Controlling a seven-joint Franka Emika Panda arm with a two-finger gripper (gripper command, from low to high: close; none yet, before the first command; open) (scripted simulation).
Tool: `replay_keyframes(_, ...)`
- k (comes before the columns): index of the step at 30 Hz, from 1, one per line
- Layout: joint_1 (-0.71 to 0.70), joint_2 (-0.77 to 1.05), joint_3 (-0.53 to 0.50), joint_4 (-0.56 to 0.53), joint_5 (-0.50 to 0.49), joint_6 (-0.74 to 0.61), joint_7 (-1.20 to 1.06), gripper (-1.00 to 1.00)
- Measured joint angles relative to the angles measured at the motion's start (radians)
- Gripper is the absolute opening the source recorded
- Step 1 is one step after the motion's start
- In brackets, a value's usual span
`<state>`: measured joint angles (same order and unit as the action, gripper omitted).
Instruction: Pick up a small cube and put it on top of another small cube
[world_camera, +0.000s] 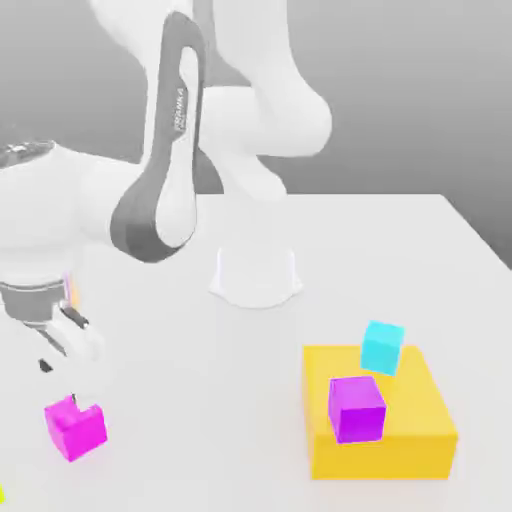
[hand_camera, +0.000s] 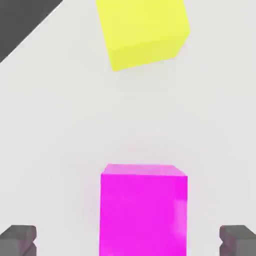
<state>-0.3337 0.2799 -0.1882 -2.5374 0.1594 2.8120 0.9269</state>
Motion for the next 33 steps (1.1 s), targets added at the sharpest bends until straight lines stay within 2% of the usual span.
replay_keyframes(2,-0.028,0.072,0.035,0.013,0.036,0.057,-0.026,0.00)
replay_keyframes(3,-0.039,0.097,0.048,0.018,0.046,0.077,-0.034,-1.00)
replay_keyframes(10,-0.041,0.097,0.050,0.018,0.043,0.077,-0.032,-1.00)
replay_keyframes(15,0.001,-0.061,-0.009,-0.013,-0.043,-0.048,0.033,-1.00)
replay_keyframes(19,0.106,-0.177,0.088,-0.008,-0.076,-0.165,0.031,-1.00)
replay_keyframes(24,0.385,-0.323,0.211,0.012,-0.103,-0.327,0.006,-1.00)
replay_keyframes(27,0.472,-0.394,0.271,0.021,-0.127,-0.408,-0.001,-1.00)
replay_keyframes(31,0.494,-0.307,0.287,-0.007,-0.152,-0.294,0.011,-1.00)
replay_keyframes(32,0.500,-0.287,0.281,-0.013,-0.155,-0.269,0.013,1.00)
replay_keyframes(33,0.501,-0.287,0.281,-0.013,-0.155,-0.269,0.013,1.00)
